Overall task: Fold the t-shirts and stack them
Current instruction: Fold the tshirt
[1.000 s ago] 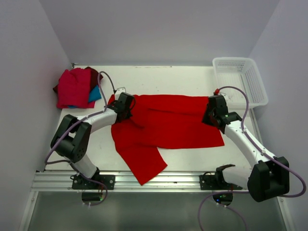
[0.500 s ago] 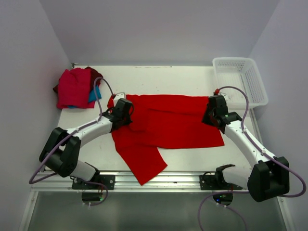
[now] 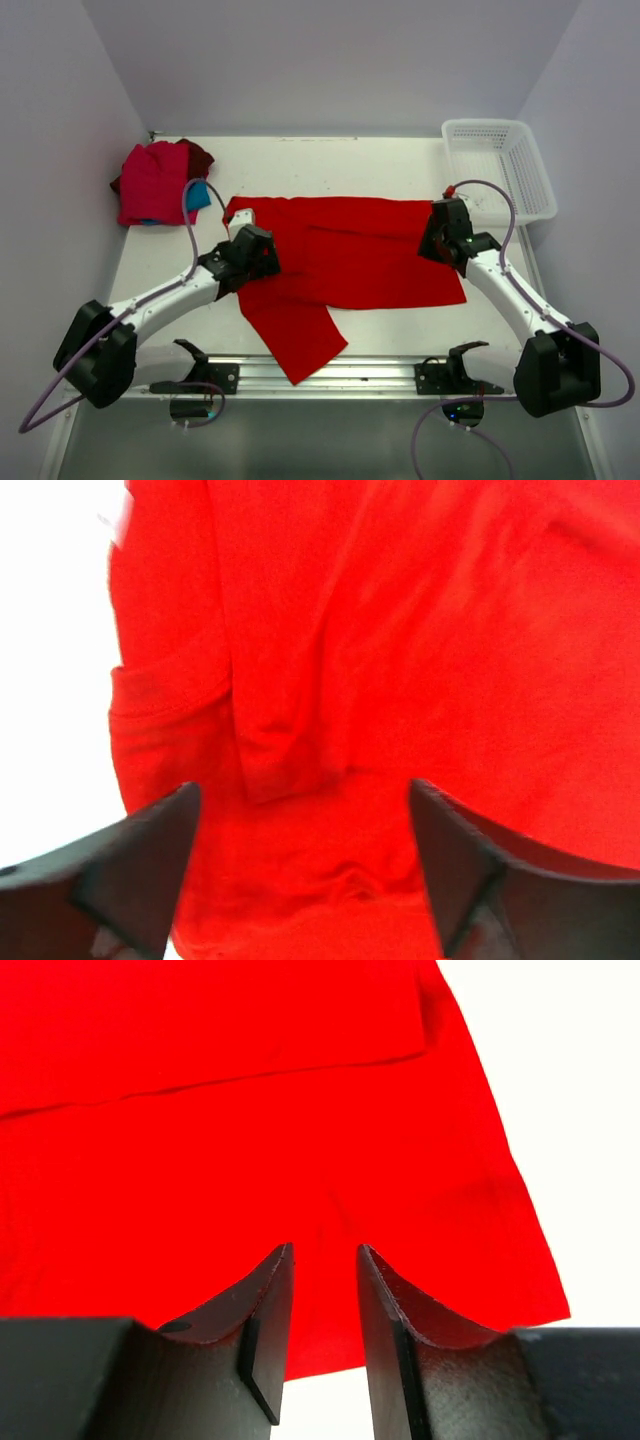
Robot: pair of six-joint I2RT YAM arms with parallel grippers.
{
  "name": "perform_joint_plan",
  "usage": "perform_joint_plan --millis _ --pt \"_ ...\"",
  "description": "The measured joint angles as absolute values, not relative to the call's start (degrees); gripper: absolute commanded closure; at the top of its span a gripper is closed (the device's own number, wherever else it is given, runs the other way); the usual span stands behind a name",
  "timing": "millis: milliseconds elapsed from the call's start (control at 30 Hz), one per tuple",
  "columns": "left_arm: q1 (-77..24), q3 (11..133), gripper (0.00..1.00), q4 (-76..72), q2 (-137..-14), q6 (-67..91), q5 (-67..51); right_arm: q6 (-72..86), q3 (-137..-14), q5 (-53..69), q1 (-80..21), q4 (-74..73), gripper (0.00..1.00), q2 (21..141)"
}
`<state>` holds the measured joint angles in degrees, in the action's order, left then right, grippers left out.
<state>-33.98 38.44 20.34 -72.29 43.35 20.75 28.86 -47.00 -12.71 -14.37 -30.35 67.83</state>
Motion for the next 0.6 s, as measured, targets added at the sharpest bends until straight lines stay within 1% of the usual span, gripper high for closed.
perform_joint_plan --millis 67,100,133,167,200,233,267,467,600 --pt "-34.37 38.00 0.02 20.21 -68.07 43.53 22.52 28.86 -47.00 -12.73 -14.37 -30.24 0.62 68.40" --pt "-34.41 37.93 0.06 19.46 -66.22 43.16 23.40 28.86 -47.00 -12.73 -14.37 -30.17 0.63 68.77" --pt "-34.33 37.93 0.13 18.17 -64.86 42.44 24.10 28.80 -47.00 -12.80 -14.37 -30.00 0.70 69.25" --pt "-34.04 38.06 0.38 16.62 -64.20 41.71 24.43 28.56 -47.00 -12.95 -14.37 -29.85 0.84 69.95" --pt "-33.52 38.37 0.57 15.18 -64.27 40.99 24.25 28.10 -47.09 -13.02 -14.37 -29.71 1.00 70.74" --pt "-32.67 39.00 0.75 13.58 -65.28 39.90 23.70 27.83 -47.37 -13.21 -14.37 -29.74 1.00 71.88" --pt "-31.66 40.10 1.00 12.08 -67.07 38.87 23.27 27.90 -47.83 -13.63 -14.35 -29.67 1.00 73.23" --pt "-26.68 48.29 1.00 3.18 -84.47 34.76 17.28 27.90 -53.21 -16.34 -14.35 -28.05 1.00 82.61" --pt "-24.82 48.71 1.00 -0.21 -90.06 34.63 13.06 27.99 -57.65 -18.37 -14.35 -26.79 1.00 88.71"
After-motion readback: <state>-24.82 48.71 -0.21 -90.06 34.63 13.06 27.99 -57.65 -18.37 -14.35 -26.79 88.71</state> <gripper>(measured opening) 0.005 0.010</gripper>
